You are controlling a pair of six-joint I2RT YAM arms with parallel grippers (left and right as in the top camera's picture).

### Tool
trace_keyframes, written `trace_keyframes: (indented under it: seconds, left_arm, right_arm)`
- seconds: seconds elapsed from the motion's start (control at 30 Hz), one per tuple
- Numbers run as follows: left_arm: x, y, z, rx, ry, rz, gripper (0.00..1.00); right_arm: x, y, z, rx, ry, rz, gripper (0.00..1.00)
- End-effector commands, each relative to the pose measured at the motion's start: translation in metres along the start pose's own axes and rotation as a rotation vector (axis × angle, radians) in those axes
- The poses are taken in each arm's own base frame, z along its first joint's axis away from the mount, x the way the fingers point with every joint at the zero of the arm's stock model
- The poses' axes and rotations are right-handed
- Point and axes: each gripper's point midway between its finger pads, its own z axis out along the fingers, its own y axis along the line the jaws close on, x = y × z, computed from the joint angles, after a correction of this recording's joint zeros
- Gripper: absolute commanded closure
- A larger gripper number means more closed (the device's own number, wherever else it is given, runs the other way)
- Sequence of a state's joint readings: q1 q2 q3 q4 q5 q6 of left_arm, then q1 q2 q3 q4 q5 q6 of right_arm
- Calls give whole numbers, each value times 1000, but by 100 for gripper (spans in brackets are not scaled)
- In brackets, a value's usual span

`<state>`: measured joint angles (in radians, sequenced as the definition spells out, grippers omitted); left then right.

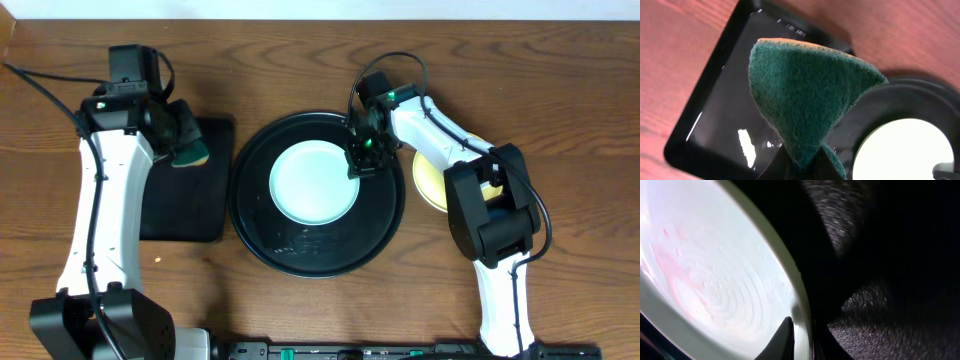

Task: Clean dirty plates on tray and stack at the side
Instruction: 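Withdraw the sponge with the left gripper back over the black tray, then lift the pale green plate with the right gripper and stack it on the yellow plate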

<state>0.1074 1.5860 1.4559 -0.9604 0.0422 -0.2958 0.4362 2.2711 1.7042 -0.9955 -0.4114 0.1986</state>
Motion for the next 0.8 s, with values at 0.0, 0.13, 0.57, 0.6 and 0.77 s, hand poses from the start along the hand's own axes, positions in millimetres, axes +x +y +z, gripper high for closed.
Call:
trace_keyframes:
  seconds: [0.0,0.13,0.57,0.6,0.77]
  left_arm:
    - [-6,8,-2,-30,-15,-25,92]
    - [-5,15,-1,-69,-20,-25,93]
    - [-5,19,0,-86,-20,-17,93]
    - [-5,19,0,-86,-20,-17,93]
    - [-5,19,0,-87,-19,-17,93]
  right_arm:
    - [18,-6,18,44,66,80,86]
    - [19,-6,21,92,60,106,99]
    - [-10,3,-44,217,-167,-33,99]
    - [-12,4,-54,243,-196,-49,99]
    - [-18,8,-105,414,-355,-100,99]
